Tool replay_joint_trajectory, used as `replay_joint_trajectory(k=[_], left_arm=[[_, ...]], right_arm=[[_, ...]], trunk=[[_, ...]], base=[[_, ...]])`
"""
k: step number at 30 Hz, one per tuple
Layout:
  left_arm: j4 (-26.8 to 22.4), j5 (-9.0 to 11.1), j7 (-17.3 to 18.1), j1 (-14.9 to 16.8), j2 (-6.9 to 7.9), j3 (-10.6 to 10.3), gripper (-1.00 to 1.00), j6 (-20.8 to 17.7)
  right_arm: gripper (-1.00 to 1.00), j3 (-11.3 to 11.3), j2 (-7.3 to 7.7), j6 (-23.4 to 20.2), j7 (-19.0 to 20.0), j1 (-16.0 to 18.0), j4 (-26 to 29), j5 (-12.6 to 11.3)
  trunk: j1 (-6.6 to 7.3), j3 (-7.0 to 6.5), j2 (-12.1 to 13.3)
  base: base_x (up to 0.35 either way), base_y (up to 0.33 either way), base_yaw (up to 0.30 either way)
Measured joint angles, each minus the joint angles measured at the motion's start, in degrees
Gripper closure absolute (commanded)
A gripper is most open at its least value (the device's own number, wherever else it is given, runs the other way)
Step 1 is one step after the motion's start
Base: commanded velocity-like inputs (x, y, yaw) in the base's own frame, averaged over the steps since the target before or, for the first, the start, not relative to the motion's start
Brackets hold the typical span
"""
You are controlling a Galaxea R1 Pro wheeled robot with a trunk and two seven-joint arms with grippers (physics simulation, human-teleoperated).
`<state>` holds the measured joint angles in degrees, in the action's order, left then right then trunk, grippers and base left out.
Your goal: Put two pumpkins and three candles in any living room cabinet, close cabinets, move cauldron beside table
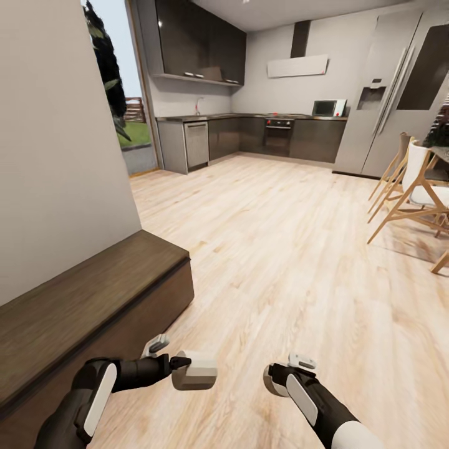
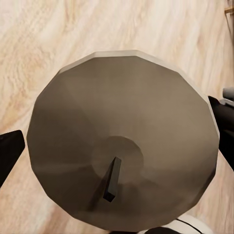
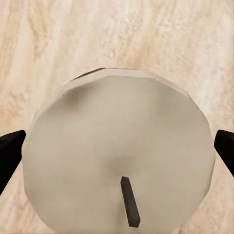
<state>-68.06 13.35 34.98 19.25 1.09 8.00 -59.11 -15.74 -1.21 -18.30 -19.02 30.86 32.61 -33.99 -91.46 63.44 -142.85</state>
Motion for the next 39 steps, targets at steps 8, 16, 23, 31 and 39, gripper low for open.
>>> replay_joint_trajectory(k=[8, 16, 23, 31, 39], left_arm=[[0.11, -0.11, -0.09, 0.0, -0.19, 0.0, 1.0, 0.05], [0.12, -0.13, -0.11, 0.0, -0.21, 0.0, 1.0, 0.05], [0.12, -0.14, -0.15, 0.0, -0.21, -1.05, 1.0, 0.09], [0.12, -0.17, -0.17, 0.0, -0.21, -1.22, 1.0, 0.13], [0.12, -0.16, -0.18, 0.0, -0.21, -1.23, 1.0, 0.14]], right_arm=[[1.0, 0.05, 0.0, -0.2, 0.0, 0.0, -0.29, -0.04], [1.0, 0.01, 0.0, -0.1, 0.07, 0.0, -0.34, -0.05], [1.0, 0.06, 0.04, -0.1, 0.07, 0.0, -0.35, -0.06], [1.0, 0.09, 0.06, -0.18, 0.11, 0.0, -0.35, -0.08], [1.0, 0.01, -0.01, 0.13, 0.02, 0.0, -0.33, -0.06]], trunk=[[1.76, -1.44, 3.21], [3.51, -2.87, 6.42], [5.05, -3.98, 9.22], [6.81, -5.01, 12.43], [8.56, -6.18, 15.64]], base=[[0.0, 0.0, 0.0], [0.0, 0.0, 0.0], [0.0, 0.0, 0.0], [0.0, 0.0, -0.085], [0.0, 0.0, -0.091]])
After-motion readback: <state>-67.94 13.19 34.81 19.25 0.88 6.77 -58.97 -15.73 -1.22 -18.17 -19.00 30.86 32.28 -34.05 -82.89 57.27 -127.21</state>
